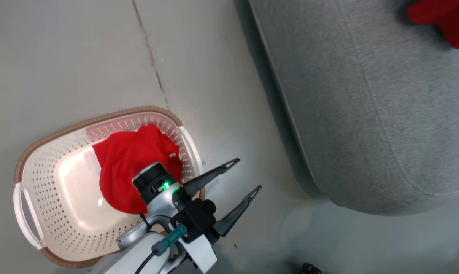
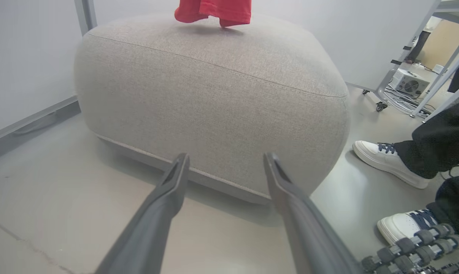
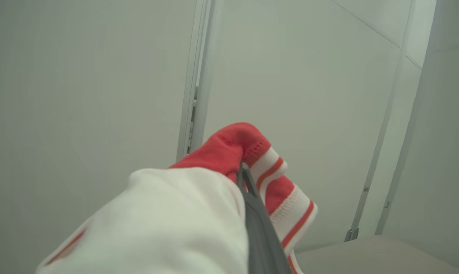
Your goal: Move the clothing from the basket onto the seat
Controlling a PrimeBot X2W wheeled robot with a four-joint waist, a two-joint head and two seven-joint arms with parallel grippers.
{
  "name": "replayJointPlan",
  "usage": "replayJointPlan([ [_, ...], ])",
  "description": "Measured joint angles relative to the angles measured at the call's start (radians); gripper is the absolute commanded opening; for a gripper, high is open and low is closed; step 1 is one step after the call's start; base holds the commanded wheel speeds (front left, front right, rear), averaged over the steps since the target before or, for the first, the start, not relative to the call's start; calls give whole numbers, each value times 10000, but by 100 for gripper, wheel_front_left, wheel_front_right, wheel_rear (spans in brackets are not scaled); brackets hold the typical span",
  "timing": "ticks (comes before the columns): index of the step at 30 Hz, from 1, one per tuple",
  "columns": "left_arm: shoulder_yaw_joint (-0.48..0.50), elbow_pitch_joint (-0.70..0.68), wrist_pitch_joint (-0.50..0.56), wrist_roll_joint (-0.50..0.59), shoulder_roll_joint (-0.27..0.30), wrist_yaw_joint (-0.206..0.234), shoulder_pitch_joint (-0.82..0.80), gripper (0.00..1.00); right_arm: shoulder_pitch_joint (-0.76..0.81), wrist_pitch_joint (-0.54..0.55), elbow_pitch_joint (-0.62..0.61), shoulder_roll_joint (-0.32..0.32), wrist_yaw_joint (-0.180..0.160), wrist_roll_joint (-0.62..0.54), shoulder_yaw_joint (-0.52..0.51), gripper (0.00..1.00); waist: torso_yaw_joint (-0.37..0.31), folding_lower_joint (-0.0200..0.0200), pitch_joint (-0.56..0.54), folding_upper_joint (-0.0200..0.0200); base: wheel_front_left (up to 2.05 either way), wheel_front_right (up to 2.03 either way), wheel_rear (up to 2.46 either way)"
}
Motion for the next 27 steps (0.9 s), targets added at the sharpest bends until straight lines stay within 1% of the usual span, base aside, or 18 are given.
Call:
replayJointPlan([
  [4,-17,-84,0,-35,35,2,-300,100,-284,-2,1131,-107,0,-514,-339,0,220,0,577,1,0,0,0],
  [6,44,-125,0,-280,-2,2,-337,100,-405,0,1636,-188,0,-976,-485,0,339,0,823,0,0,0,0],
  [12,148,-194,0,-265,52,2,-687,100,-502,-2,3039,-194,0,-2236,-794,0,709,0,1413,0,0,0,0],
  [15,104,-313,0,-439,17,0,-691,100,-441,0,4249,-301,0,-3313,-426,0,897,0,1593,1,0,0,0],
  [19,190,-376,0,-445,38,2,-713,100,-554,2,5503,-82,0,-3580,-316,0,1033,0,1772,0,0,0,0],
  [24,186,-380,0,-527,-4,2,-711,100,-771,0,6142,-128,0,-3785,-267,0,1056,0,1768,0,0,0,0],
  [25,192,-370,0,-570,-8,2,-710,100,-781,0,6163,-125,0,-3825,-255,38,1049,0,1738,1,0,0,0],
  [26,209,-360,0,-602,-15,2,-709,100,-835,0,6228,-123,0,-3800,-263,100,1042,0,1699,0,0,0,0],
  [27,232,-355,0,-602,-31,0,-706,100,-877,-2,6270,-115,0,-3776,-244,100,1033,0,1651,0,0,0,0],
])
